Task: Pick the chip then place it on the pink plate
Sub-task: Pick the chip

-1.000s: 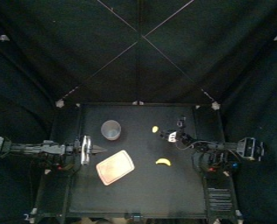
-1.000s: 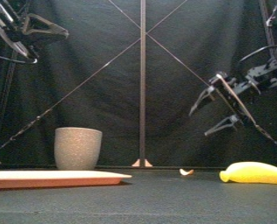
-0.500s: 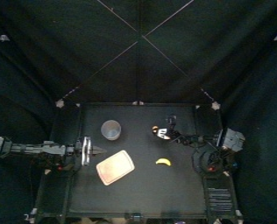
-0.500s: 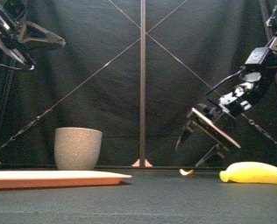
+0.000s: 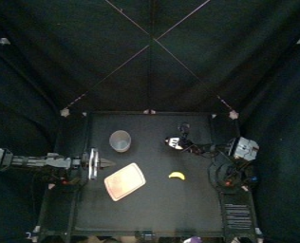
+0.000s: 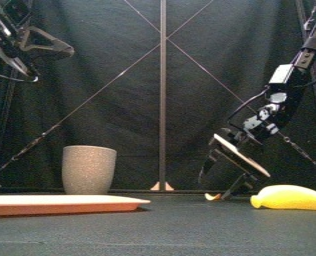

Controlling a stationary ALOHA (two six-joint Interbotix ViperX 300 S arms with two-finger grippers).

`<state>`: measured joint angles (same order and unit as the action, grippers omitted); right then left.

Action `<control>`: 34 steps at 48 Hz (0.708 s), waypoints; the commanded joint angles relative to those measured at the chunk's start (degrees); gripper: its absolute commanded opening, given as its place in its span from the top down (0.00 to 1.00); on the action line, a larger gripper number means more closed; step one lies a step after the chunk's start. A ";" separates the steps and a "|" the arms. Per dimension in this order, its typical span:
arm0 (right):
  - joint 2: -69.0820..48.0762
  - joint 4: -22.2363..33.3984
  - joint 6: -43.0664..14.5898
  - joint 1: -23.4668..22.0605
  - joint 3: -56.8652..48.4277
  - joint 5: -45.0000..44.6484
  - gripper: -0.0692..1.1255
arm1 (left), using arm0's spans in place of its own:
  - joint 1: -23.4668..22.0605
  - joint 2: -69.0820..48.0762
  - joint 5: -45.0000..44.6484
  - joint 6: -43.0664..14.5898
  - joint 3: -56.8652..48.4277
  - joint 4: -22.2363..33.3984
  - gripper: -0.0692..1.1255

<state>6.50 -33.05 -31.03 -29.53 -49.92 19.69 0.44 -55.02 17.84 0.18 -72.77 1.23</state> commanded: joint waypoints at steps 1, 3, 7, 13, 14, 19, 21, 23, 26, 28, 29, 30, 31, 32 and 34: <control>0.70 0.44 0.09 -0.70 1.67 0.18 0.08 | -0.18 0.26 0.44 0.09 0.79 0.09 0.95; 1.41 0.44 0.00 -0.70 2.11 0.09 0.08 | -0.18 0.26 0.35 0.09 0.79 0.09 0.95; 2.64 0.44 0.09 -0.44 3.16 -0.44 0.08 | -0.18 0.26 0.44 0.09 0.79 0.09 0.95; 4.13 0.53 0.09 -0.35 4.31 -1.32 0.09 | -0.18 0.35 0.44 0.00 0.70 0.09 0.95; 4.22 0.53 0.09 -0.35 4.39 -1.49 0.10 | -0.18 0.35 0.44 0.00 0.70 0.09 0.95; 4.22 0.70 0.09 -0.35 4.48 -2.29 0.16 | -0.18 0.26 0.44 0.00 0.53 0.09 0.95; 4.22 0.79 0.09 -0.35 4.39 -2.46 0.20 | -0.18 0.26 0.44 0.00 0.53 0.09 0.95; 4.22 1.05 0.09 -0.35 4.31 -2.72 0.25 | -0.18 0.35 0.44 0.00 0.62 0.09 0.95; 4.22 1.41 0.09 -0.35 4.22 -2.99 0.34 | -0.18 0.26 0.44 0.00 0.53 0.00 0.95; 4.22 1.67 0.09 -0.35 4.22 -3.25 0.40 | -0.18 0.26 0.44 0.00 0.62 0.09 0.95; 4.22 1.76 0.09 -0.26 4.31 -3.34 0.42 | -0.18 0.26 0.44 0.00 0.53 0.09 0.95; 4.22 1.85 0.18 -0.26 4.31 -3.52 0.44 | -0.18 0.26 0.44 0.00 0.53 0.09 0.95; 4.22 1.93 0.18 -0.26 4.39 -3.60 0.47 | -0.18 0.26 0.44 0.00 0.53 0.09 0.95; 4.22 1.93 0.09 -0.26 4.39 -3.69 0.49 | -0.18 0.26 0.44 0.00 0.53 0.09 0.95; 4.22 2.20 0.18 -0.26 4.39 -3.78 0.52 | -0.18 0.26 0.35 0.00 0.53 0.09 0.95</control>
<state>11.51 -31.29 -31.03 -30.06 -45.97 16.17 0.35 -55.02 17.75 0.18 -73.04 1.23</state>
